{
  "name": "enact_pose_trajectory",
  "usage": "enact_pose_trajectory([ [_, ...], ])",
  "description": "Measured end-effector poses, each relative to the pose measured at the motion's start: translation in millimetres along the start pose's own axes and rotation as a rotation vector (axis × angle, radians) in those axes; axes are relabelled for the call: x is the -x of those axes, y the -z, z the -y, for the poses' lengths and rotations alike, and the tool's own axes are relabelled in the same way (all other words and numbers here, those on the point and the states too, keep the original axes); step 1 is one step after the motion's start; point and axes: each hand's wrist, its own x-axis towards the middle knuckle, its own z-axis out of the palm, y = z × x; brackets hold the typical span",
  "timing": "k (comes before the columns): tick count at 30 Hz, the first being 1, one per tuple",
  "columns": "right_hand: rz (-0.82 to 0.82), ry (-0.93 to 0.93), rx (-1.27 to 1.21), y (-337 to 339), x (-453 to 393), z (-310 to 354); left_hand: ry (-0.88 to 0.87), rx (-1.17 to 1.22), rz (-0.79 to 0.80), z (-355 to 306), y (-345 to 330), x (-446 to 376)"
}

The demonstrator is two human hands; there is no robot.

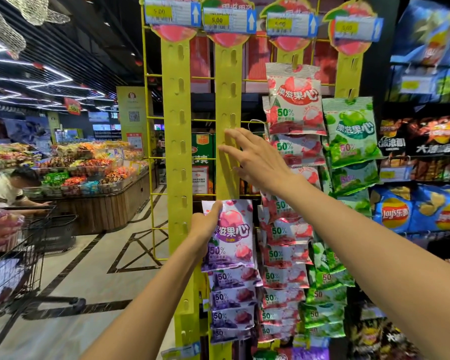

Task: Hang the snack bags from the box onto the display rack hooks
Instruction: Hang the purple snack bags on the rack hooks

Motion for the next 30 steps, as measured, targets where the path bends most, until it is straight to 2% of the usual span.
enact_pose_trajectory([
  [7, -0.036, -0.005, -0.011, -6, 2, -2, -0.006, -0.027, 0.017, 17, -2, -1],
  [13, -0.059, -0.006, -0.006, -7, 1, -2, -0.161, -0.023, -0.063, -13, -3, -2],
  [16, -0.063, -0.01, 0.001, -7, 1, -2, -0.16, -0.069, -0.124, -19, -3, -8],
  [24, -0.078, -0.008, 0.015, -9, 1, -2, -0.14, -0.229, -0.133, -3, -8, -7],
  [30, -0.082, -0.013, 0.013, -9, 2, -1, -0.114, -0.203, -0.14, 2, -8, -3],
])
